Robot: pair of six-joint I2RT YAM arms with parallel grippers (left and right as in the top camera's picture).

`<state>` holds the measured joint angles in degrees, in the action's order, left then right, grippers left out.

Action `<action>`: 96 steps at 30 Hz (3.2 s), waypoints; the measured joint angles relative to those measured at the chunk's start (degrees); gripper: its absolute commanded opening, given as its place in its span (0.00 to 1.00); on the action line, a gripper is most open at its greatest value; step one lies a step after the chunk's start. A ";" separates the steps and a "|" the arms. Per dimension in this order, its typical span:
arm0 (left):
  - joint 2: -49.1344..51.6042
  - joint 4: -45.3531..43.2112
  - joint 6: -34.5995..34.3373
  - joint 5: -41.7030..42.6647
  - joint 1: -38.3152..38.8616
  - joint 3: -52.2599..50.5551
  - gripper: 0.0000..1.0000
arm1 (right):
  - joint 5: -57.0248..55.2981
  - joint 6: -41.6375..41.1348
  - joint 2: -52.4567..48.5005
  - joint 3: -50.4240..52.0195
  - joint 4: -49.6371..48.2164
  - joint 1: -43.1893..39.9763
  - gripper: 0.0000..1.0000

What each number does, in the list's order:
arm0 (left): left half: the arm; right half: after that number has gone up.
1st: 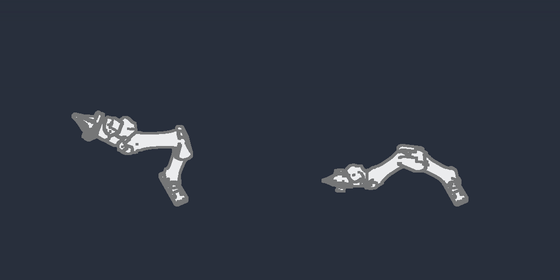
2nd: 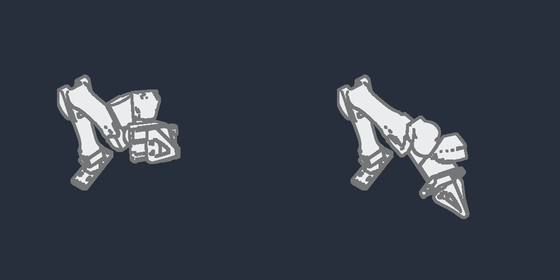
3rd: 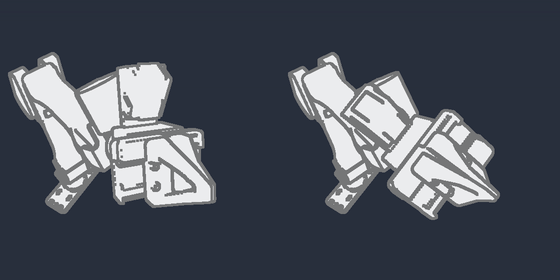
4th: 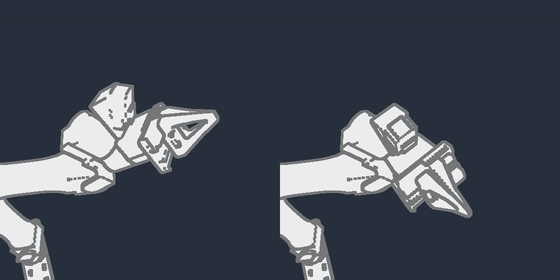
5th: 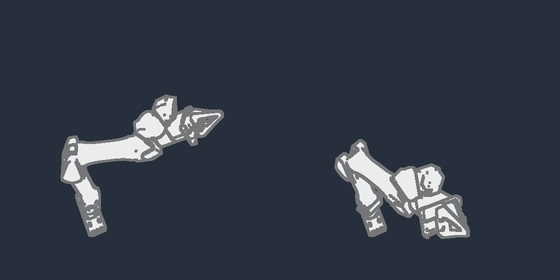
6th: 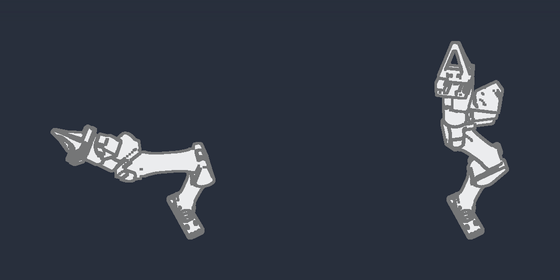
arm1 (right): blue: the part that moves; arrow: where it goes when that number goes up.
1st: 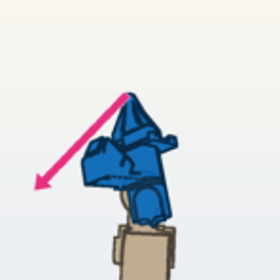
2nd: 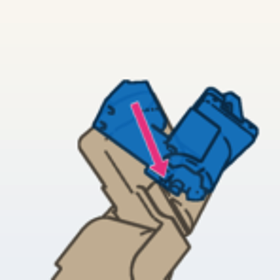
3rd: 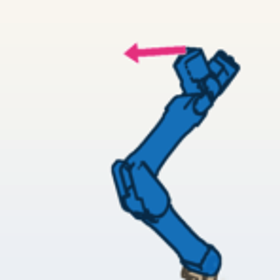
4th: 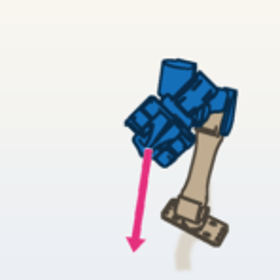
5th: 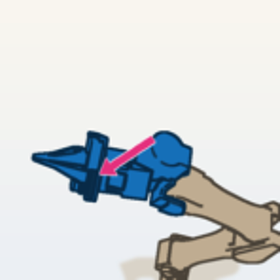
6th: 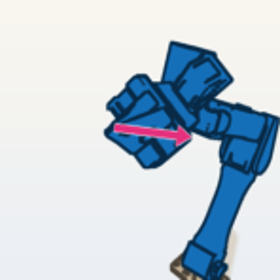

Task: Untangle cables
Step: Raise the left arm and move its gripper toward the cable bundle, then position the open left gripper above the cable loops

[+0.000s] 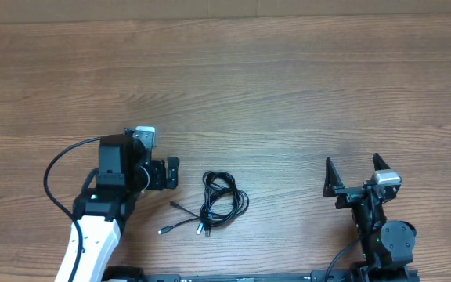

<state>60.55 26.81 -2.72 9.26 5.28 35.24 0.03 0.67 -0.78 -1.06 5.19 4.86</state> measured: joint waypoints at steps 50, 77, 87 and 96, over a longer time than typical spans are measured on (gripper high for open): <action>2.54 18.34 -3.30 -9.11 14.25 13.35 1.00 | 0.00 0.00 0.00 0.00 -0.04 0.00 1.00; 2.73 18.18 -3.30 -9.11 14.25 13.35 1.00 | -0.02 0.00 0.00 0.00 -0.04 0.00 1.00; 2.73 17.40 -3.30 -9.11 14.25 13.35 1.00 | 0.00 0.00 0.00 0.00 -0.04 0.00 1.00; 2.73 17.35 -3.30 -9.11 14.25 13.35 1.00 | 0.00 0.00 0.00 0.00 -0.04 0.02 1.00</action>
<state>63.29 44.16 -6.02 0.14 19.53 48.60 0.03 0.67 -0.78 -1.06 5.15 4.89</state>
